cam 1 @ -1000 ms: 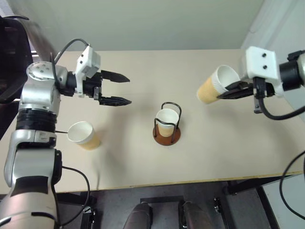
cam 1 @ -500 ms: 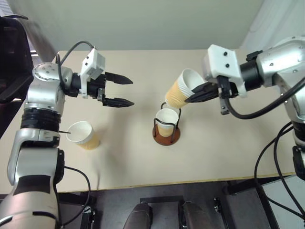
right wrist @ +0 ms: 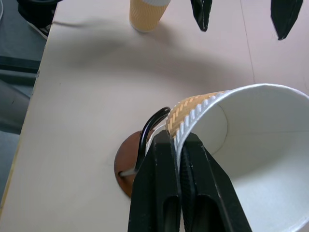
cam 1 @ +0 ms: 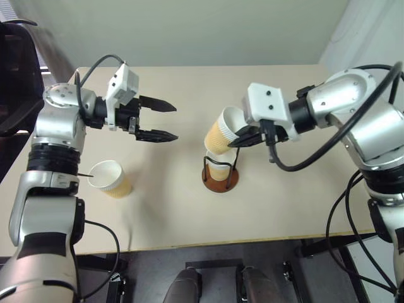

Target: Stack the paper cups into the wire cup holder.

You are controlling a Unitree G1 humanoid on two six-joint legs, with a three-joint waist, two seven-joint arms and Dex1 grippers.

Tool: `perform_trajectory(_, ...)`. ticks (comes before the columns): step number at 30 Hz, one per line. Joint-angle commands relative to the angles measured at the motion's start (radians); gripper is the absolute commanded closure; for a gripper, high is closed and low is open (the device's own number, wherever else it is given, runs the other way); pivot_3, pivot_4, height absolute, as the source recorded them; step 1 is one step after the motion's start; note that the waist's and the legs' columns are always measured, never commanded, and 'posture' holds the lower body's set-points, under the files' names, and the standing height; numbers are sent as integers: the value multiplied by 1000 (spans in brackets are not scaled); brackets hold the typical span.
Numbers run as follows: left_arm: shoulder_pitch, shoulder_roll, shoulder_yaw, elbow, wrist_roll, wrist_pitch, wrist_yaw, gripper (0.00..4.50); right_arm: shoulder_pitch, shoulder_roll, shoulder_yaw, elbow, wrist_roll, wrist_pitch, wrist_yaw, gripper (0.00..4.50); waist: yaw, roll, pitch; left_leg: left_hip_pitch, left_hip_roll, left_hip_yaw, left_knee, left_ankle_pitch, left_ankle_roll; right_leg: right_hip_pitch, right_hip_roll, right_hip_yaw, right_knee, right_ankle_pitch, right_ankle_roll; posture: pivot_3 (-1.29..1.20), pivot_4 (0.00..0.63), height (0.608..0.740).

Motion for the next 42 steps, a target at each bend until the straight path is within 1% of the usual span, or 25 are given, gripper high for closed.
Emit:
perform_trajectory(1,-2,18,20,-41,-14,4,-35,0,1,-4,6,4,-27,-37,-13,4452,0,0,0,0,0,0,0,0,0,0,0,0,0,0,0,0,150,740)
perform_trajectory(17,6,20,29,-65,-13,21,-35,0,44,-20,23,2,-77,-92,10,4452,0,0,0,-2,0,0,0,2,-3,-1,0,0,0,1,2,0,150,740)
perform_trajectory(28,13,20,31,-77,-14,30,-35,0,93,-15,60,-33,-131,-113,-9,4452,-1,0,0,-2,0,0,0,2,-3,-1,0,0,0,2,3,0,150,740)
perform_trajectory(31,14,20,30,-77,-13,30,-35,0,97,-6,62,-38,-144,-108,-22,3896,-1,0,0,-2,0,0,0,2,-3,-1,0,0,1,2,3,0,150,740)
perform_trajectory(32,14,20,30,-77,-13,31,-35,0,94,1,54,-41,-136,-95,-24,3587,-1,0,0,-2,0,0,1,2,-3,-1,0,0,1,2,3,0,150,740)
perform_trajectory(37,21,23,32,-83,-15,35,-35,0,58,31,-5,-59,-91,-11,-47,1782,-2,0,0,-2,0,0,0,2,-2,-1,0,0,1,2,3,0,150,740)
perform_trajectory(38,24,23,33,-85,-15,36,-35,0,44,40,-26,-62,-73,18,-56,1492,-2,0,0,-2,0,0,0,3,-3,-1,0,-1,1,2,2,0,150,740)
perform_trajectory(40,28,23,34,-88,-15,38,-35,0,8,63,-85,-57,-23,94,-81,766,-2,0,0,-2,0,0,0,3,-3,-2,0,0,1,2,2,0,150,740)
perform_trajectory(42,30,24,37,-91,-14,41,-35,0,-39,72,-171,-43,42,182,-100,81,-2,0,0,-2,0,0,0,3,-3,-2,0,0,1,1,1,0,150,740)
